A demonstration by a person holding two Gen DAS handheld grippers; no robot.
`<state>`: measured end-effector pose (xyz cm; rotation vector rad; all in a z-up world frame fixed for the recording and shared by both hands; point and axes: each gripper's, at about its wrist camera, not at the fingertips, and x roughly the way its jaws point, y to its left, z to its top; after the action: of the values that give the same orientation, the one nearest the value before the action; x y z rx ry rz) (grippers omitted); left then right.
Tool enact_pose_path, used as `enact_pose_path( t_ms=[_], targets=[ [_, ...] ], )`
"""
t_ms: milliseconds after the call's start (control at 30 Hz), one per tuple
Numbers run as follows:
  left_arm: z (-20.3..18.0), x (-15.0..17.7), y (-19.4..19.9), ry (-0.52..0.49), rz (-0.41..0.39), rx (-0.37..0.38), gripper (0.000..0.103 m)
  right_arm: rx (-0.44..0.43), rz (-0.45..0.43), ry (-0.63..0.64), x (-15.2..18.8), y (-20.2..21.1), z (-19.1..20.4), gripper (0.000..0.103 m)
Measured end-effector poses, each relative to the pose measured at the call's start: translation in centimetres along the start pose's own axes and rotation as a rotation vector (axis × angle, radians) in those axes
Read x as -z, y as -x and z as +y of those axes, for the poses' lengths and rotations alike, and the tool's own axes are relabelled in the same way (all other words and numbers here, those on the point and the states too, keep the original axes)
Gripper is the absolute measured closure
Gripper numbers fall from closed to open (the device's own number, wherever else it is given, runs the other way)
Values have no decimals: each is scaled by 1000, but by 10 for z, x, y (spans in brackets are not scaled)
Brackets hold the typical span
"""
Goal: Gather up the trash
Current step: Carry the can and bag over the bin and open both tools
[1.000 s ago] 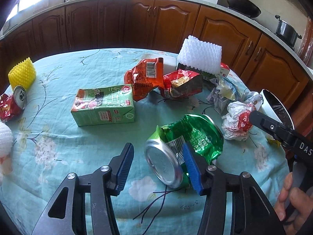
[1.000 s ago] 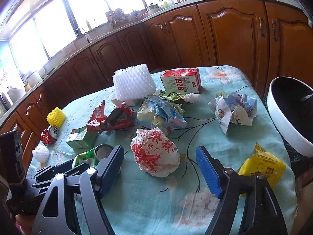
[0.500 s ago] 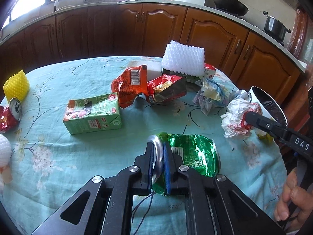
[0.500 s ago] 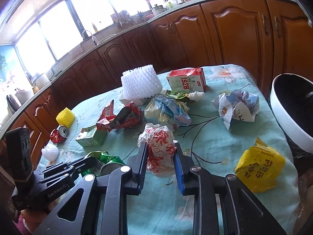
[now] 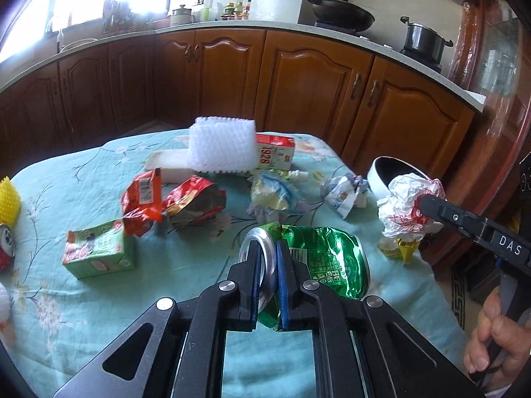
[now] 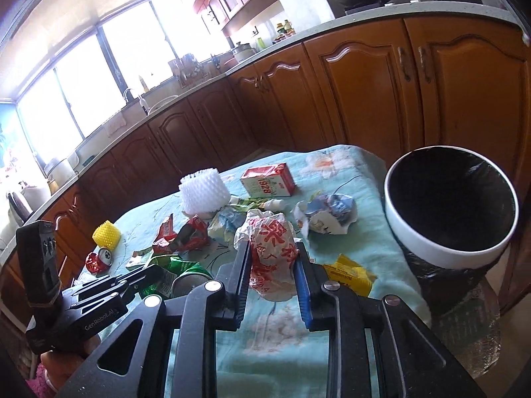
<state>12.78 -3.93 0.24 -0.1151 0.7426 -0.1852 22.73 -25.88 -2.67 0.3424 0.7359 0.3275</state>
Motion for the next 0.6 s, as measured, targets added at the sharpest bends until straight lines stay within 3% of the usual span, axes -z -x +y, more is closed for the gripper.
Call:
enact_pose_path(
  t_ms=[300,600],
  targets=[
    [-50,-30,-24,-91,-26,74,96,103,-62,-77,-14,33,-61,78],
    [-83,-57,-69,-138,-34,118,96,134,-78,-154,-18,36,-103,78]
  ],
)
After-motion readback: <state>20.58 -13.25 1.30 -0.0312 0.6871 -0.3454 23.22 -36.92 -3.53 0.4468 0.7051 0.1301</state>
